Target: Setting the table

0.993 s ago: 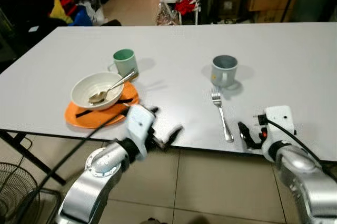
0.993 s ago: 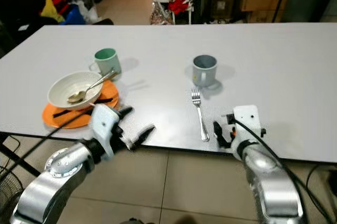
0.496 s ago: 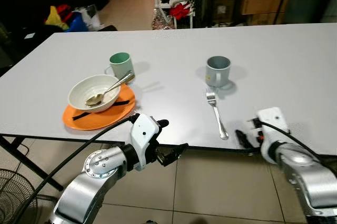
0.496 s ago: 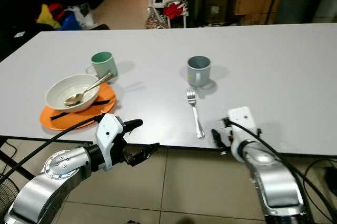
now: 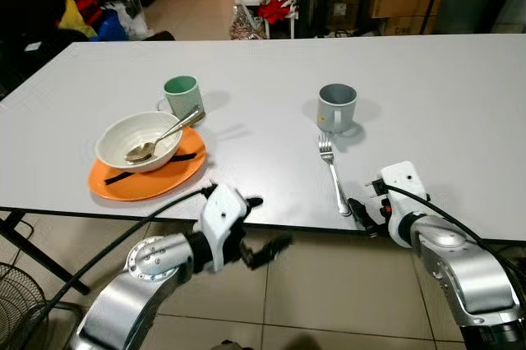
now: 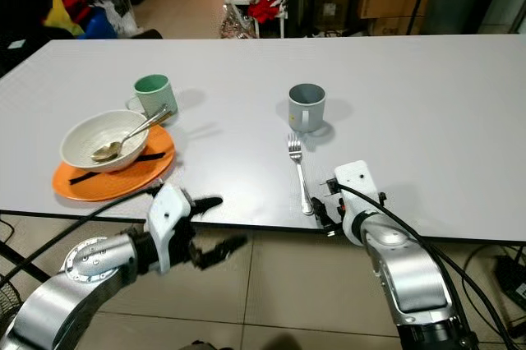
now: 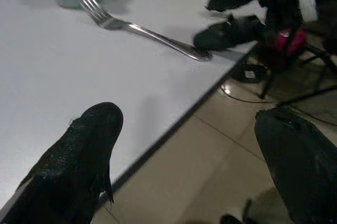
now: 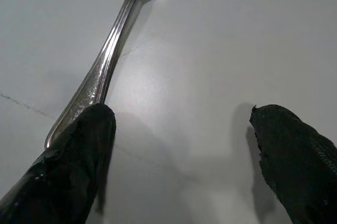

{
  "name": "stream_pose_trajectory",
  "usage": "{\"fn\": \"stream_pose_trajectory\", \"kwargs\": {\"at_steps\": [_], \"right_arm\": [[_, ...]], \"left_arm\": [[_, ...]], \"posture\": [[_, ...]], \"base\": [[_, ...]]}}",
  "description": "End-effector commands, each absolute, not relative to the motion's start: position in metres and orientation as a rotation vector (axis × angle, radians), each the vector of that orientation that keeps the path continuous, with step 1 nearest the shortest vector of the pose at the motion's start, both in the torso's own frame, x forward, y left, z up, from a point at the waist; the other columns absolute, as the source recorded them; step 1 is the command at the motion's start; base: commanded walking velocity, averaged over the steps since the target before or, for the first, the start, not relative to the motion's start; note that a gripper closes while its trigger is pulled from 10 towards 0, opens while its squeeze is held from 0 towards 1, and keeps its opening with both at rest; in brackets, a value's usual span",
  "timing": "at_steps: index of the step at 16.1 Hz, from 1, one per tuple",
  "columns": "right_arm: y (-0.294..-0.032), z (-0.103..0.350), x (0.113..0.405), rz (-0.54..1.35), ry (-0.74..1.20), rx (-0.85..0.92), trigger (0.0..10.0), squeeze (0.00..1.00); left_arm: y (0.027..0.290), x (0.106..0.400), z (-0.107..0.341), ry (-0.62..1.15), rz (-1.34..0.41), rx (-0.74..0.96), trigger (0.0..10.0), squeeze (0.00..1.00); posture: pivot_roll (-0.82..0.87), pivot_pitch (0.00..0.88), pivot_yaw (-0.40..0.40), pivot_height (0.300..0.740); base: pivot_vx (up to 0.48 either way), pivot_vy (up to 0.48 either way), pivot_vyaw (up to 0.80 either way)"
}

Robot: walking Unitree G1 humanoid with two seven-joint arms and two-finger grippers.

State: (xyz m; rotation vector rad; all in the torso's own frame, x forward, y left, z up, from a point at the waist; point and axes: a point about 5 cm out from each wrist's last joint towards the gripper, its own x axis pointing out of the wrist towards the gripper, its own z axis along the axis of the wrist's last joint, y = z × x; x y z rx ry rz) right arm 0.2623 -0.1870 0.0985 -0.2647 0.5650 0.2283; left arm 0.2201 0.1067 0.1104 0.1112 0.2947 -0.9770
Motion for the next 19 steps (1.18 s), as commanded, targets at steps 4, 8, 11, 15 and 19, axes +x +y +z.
{"fn": "stream_pose_trajectory", "kwargs": {"at_steps": [4, 8, 11, 15, 19], "right_arm": [[-0.171, 0.095, 0.267, 0.283, 0.563, -0.261, 10.0, 0.00], [-0.172, 0.095, 0.268, 0.273, 0.564, -0.281, 10.0, 0.00], [-0.185, 0.109, 0.254, 0.221, 0.534, -0.250, 10.0, 0.00], [-0.176, 0.152, 0.239, 0.201, 0.245, -0.162, 10.0, 0.00], [-0.157, 0.171, 0.218, 0.166, 0.081, -0.012, 10.0, 0.00]], "left_arm": [[0.107, 0.217, 0.112, 0.314, -1.019, 0.110, 10.0, 0.00], [0.108, 0.217, 0.113, 0.314, -1.021, 0.112, 10.0, 0.00], [0.114, 0.219, 0.118, 0.295, -0.997, 0.104, 10.0, 0.00], [0.120, 0.231, 0.138, 0.177, -0.871, 0.065, 10.0, 0.00], [0.130, 0.240, 0.165, 0.019, -0.571, 0.082, 10.0, 0.00]], "posture": [[0.05, 0.000, 0.102, 0.740], [0.05, 0.000, 0.098, 0.740], [0.04, 0.000, 0.120, 0.740], [0.04, 0.000, 0.149, 0.740], [0.04, 0.000, 0.143, 0.740]], "base": [[0.000, 0.000, 0.00], [0.000, 0.000, 0.00], [0.000, 0.000, 0.00], [0.000, 0.000, 0.00], [0.000, 0.000, 0.76]]}}
